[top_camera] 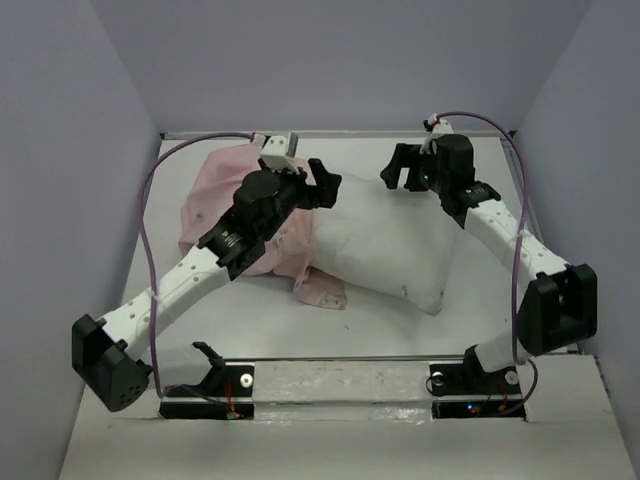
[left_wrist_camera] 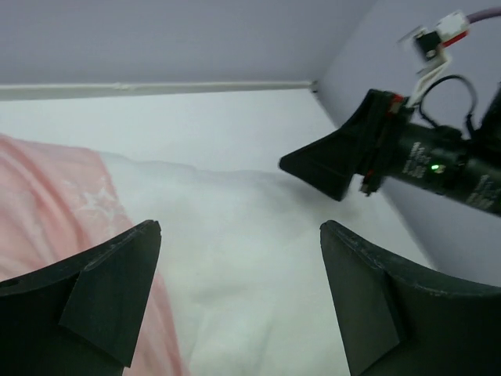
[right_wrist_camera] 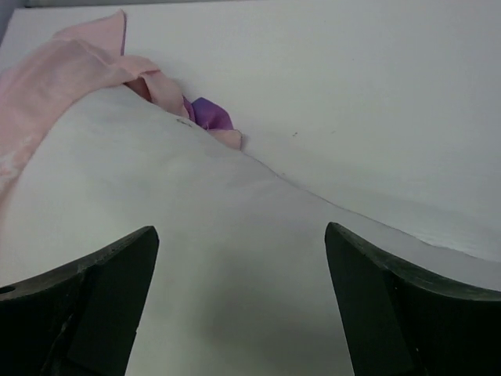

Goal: Put the pillow into the pillowcase

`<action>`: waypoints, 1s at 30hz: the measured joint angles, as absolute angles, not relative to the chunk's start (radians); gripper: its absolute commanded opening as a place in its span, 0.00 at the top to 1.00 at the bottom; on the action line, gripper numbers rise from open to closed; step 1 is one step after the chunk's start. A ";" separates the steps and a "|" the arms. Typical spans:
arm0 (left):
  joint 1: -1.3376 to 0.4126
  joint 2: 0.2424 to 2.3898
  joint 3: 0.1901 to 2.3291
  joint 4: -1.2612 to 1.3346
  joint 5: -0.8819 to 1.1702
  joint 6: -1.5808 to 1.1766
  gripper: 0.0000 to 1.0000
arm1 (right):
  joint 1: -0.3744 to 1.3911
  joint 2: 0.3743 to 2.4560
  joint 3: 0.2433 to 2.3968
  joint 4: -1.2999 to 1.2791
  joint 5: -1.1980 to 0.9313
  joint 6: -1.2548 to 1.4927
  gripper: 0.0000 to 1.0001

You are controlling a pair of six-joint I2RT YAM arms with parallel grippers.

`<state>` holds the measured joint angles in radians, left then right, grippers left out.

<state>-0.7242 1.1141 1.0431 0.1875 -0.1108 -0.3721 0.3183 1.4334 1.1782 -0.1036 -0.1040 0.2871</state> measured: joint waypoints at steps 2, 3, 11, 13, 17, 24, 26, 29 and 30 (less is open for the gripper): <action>-0.717 1.212 1.103 0.150 -0.166 -0.337 0.08 | 0.271 1.524 1.244 -0.141 -0.174 0.251 0.43; -0.709 1.290 1.149 0.126 -0.190 -0.316 0.10 | 0.256 1.558 1.264 -0.151 -0.194 0.237 0.57; -0.629 1.687 1.432 -0.067 -0.291 -0.185 0.15 | 0.270 1.583 1.133 -0.161 -0.323 0.247 1.00; -0.623 1.747 1.495 -0.118 -0.320 -0.139 0.19 | 0.340 1.475 1.037 -0.148 -0.278 0.281 1.00; -0.625 1.794 1.536 -0.181 -0.364 -0.062 0.26 | 0.513 1.250 0.911 -0.146 -0.195 0.360 1.00; -0.627 1.792 1.530 -0.227 -0.367 0.016 0.17 | 0.591 1.107 0.792 -0.133 -0.070 0.492 1.00; -0.627 1.779 1.522 -0.242 -0.361 0.021 0.10 | 0.591 1.106 0.785 -0.133 -0.030 0.503 1.00; -0.627 1.724 1.500 -0.270 -0.331 0.019 0.09 | 0.591 1.107 0.783 -0.130 -0.005 0.514 1.00; -0.627 1.700 1.498 -0.277 -0.326 0.019 0.10 | 0.591 1.107 0.782 -0.127 -0.002 0.514 1.00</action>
<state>-0.6270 1.7004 1.4982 -0.2771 -0.3256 0.0185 0.5907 1.1069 0.7822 -0.1272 -0.0021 0.5140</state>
